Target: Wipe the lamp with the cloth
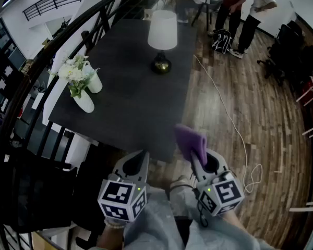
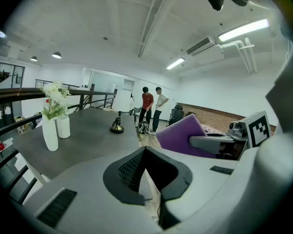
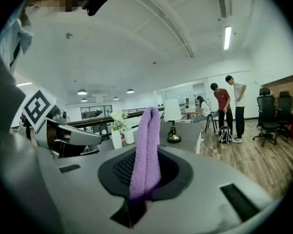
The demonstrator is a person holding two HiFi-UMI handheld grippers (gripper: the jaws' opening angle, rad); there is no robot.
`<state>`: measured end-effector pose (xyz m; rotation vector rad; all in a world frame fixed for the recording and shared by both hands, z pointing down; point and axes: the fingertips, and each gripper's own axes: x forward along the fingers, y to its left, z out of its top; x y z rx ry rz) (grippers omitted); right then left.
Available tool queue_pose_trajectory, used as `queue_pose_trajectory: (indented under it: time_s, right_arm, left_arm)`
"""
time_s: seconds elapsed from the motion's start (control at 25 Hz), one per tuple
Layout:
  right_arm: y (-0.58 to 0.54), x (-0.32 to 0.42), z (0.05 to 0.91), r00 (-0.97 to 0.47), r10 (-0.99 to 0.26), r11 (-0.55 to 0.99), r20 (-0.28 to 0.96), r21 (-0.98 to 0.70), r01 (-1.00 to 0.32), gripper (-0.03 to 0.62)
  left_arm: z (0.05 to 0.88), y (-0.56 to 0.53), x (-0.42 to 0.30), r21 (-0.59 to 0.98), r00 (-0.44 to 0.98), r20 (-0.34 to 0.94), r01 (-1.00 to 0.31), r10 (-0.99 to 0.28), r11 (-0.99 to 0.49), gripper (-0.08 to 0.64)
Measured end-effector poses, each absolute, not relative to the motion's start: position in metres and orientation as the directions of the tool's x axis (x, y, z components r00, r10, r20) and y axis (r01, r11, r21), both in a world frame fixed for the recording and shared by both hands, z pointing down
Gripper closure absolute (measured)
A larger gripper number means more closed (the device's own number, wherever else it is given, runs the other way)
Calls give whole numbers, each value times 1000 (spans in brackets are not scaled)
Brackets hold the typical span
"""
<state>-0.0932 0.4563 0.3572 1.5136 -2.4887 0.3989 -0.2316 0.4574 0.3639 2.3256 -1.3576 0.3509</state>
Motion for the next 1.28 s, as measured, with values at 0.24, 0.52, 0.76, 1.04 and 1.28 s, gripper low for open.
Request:
queue_pose_trajectory:
  time_s: [0.24, 0.52, 0.76, 1.04, 1.28]
  right_arm:
    - [459, -96, 357, -449, -839, 436, 307, -115, -893, 543]
    - [464, -105, 357, -439, -844, 431, 308, -99, -897, 543]
    - [468, -105, 354, -393, -871, 386, 296, -85, -919, 541]
    - [469, -82, 359, -328, -892, 319, 311, -81, -944, 541]
    - [456, -61, 364, -315, -889, 299, 331, -100, -949, 541]
  left_arm:
    - [364, 463, -240, 230, 487, 414, -873, -769, -429, 558]
    - [367, 470, -252, 233, 489, 409, -872, -770, -430, 558]
    - [368, 474, -259, 239, 502, 408, -865, -762, -442, 558]
    - [373, 467, -248, 242, 528, 410, -849, -744, -469, 558]
    - [374, 459, -228, 234, 535, 431, -844, -727, -482, 558]
